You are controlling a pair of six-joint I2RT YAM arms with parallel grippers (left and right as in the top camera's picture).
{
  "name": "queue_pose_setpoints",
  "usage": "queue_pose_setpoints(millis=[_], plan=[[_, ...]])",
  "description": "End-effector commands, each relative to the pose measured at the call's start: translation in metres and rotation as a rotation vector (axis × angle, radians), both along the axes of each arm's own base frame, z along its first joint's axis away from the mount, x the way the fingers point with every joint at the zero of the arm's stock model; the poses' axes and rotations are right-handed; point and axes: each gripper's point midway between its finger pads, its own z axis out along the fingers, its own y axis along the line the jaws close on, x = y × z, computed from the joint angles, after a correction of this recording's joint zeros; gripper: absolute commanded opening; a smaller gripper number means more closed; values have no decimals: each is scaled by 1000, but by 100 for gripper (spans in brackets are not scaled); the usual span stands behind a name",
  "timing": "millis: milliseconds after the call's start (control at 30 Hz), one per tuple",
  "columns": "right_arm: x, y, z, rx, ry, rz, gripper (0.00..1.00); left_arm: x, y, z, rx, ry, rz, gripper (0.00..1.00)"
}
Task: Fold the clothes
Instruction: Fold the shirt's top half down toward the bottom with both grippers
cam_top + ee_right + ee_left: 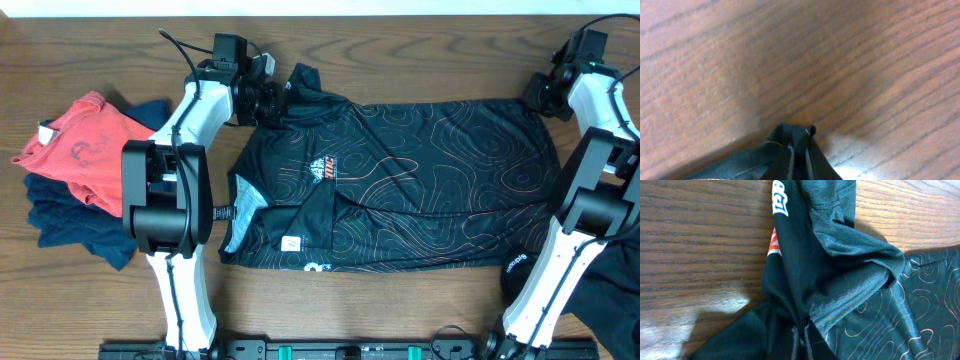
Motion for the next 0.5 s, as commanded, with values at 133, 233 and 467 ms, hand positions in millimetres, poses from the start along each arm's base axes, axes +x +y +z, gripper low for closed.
queue_pose_setpoints(millis=[133, 233, 467], plan=[[-10, -7, 38, -45, 14, -45, 1, 4, 0, 45, -17, -75, 5, 6], [-18, -11, 71, -68, -4, -60, 2, -8, 1, 76, -18, -86, 5, 6], [-81, -1, 115, -82, 153, -62, 1, -85, 9, 113, 11, 98, -18, 6]])
